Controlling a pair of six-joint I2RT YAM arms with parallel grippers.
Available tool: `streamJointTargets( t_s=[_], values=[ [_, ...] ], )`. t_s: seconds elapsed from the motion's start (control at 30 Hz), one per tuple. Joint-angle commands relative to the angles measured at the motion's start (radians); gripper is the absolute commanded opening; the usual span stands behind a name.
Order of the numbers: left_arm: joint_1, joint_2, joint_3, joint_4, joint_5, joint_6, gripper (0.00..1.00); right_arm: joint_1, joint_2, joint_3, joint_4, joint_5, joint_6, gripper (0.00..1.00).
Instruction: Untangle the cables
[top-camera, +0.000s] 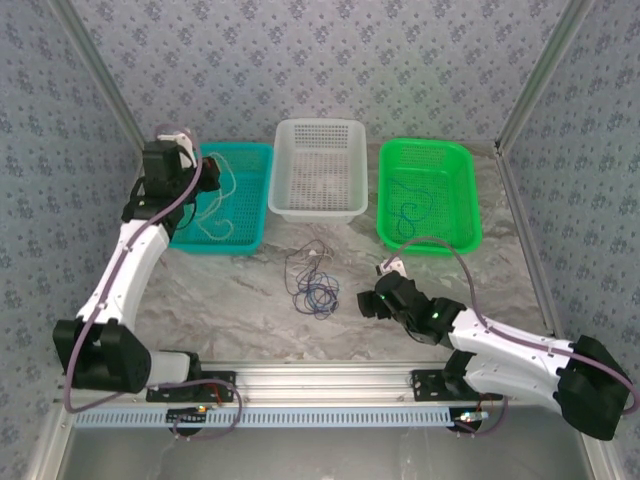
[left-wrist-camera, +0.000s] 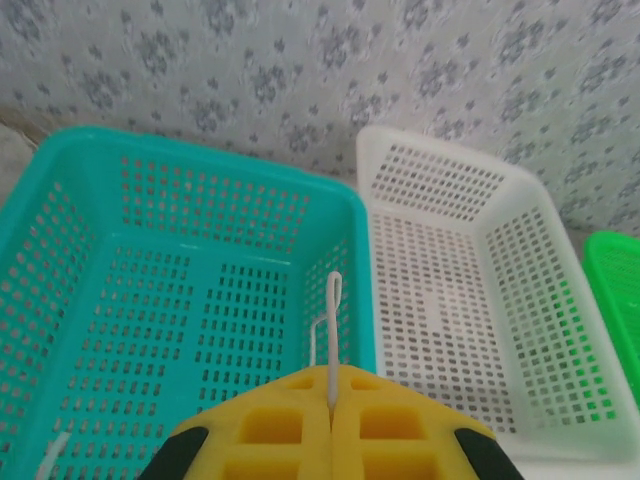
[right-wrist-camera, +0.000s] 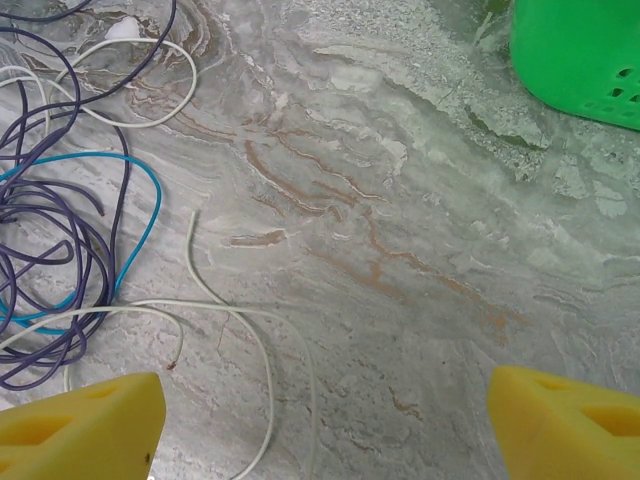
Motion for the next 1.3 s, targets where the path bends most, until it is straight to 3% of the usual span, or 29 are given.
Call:
streamJointTargets(
  t_s=[0.0, 0.07, 0.1, 0.17, 0.27, 0.37, 0.5, 0.63, 0.83, 0.97, 1.1, 1.27],
  values=[
    [0.009, 0.024, -0.009, 0.058, 0.043, -0.028, 0.03, 0.003, -0.001, 0.022, -0.027, -0.007, 0.006, 0.86],
    [0.017, 0.039, -0.034, 0.069, 0.027, -0.044, 0.06, 0.002, -0.003, 0.022, -0.043, -0.008, 0.007, 0.86],
    [0.02, 0.043, -0.046, 0.069, 0.017, -0.051, 0.12, 0.002, -0.005, 0.024, -0.057, -0.003, 0.007, 0.86],
    [0.021, 0.049, -0.07, 0.055, -0.02, -0.066, 0.37, 0.001, -0.018, 0.027, -0.104, 0.025, 0.018, 0.86],
    [0.021, 0.046, -0.098, 0.037, -0.046, -0.071, 0.61, -0.007, -0.054, 0.03, -0.179, 0.06, 0.052, 0.88],
    [0.02, 0.024, -0.127, 0.035, -0.05, -0.081, 0.76, -0.028, -0.094, 0.027, -0.212, 0.054, 0.064, 0.88],
    [-0.024, -0.037, -0.164, 0.052, -0.075, -0.074, 0.88, -0.038, -0.127, 0.017, -0.179, 0.005, 0.038, 0.88],
    [-0.166, -0.108, -0.188, 0.068, -0.138, 0.018, 0.93, -0.037, -0.125, 0.016, -0.142, -0.01, -0.007, 0.86],
    [-0.372, -0.225, -0.296, 0.086, -0.084, 0.175, 0.95, -0.064, -0.177, 0.07, -0.267, 0.038, -0.04, 0.84],
    [-0.53, -0.236, -0.359, 0.081, -0.066, 0.227, 0.95, -0.176, -0.253, 0.048, -0.261, -0.081, -0.057, 0.83],
    [-0.607, -0.189, -0.402, 0.088, -0.041, 0.214, 0.9, -0.317, -0.272, 0.01, -0.209, -0.25, -0.045, 0.78],
    [-0.661, -0.112, -0.429, 0.13, -0.013, 0.19, 0.84, -0.329, -0.24, -0.029, -0.171, -0.386, 0.016, 0.71]
  ],
)
